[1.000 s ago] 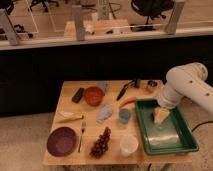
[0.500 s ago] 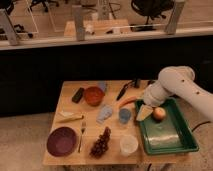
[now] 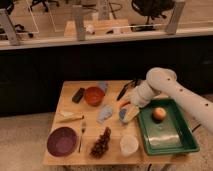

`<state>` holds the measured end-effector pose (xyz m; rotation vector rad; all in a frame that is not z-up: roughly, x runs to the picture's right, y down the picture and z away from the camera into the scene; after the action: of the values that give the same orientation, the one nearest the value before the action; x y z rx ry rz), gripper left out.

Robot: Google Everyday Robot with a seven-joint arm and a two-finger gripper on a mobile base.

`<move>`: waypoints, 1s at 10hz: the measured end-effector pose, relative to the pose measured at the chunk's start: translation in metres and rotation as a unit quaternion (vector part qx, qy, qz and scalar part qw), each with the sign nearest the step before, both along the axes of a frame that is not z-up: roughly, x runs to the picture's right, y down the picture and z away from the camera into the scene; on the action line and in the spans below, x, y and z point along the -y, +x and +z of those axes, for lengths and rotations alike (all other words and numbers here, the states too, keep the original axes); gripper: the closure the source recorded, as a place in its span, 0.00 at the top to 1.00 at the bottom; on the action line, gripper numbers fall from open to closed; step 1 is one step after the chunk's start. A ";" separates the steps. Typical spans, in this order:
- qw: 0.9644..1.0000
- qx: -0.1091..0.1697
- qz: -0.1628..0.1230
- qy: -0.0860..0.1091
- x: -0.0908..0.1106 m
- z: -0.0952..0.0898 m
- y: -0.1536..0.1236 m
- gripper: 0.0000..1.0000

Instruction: Place fork in red bowl

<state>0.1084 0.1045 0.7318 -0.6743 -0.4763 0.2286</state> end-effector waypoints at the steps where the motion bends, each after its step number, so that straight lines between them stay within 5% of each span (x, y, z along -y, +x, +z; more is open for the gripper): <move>1: 1.000 -0.002 0.001 0.000 0.000 0.000 0.002 0.80; 5: 1.000 -0.007 0.010 -0.001 -0.003 0.002 0.001 0.80; 8: 0.996 -0.039 0.084 0.003 -0.023 0.011 0.000 0.80; 10: 0.994 -0.047 0.102 0.018 -0.027 0.014 -0.007 0.80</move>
<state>0.1016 0.1317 0.7462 -0.5771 -0.4586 0.4405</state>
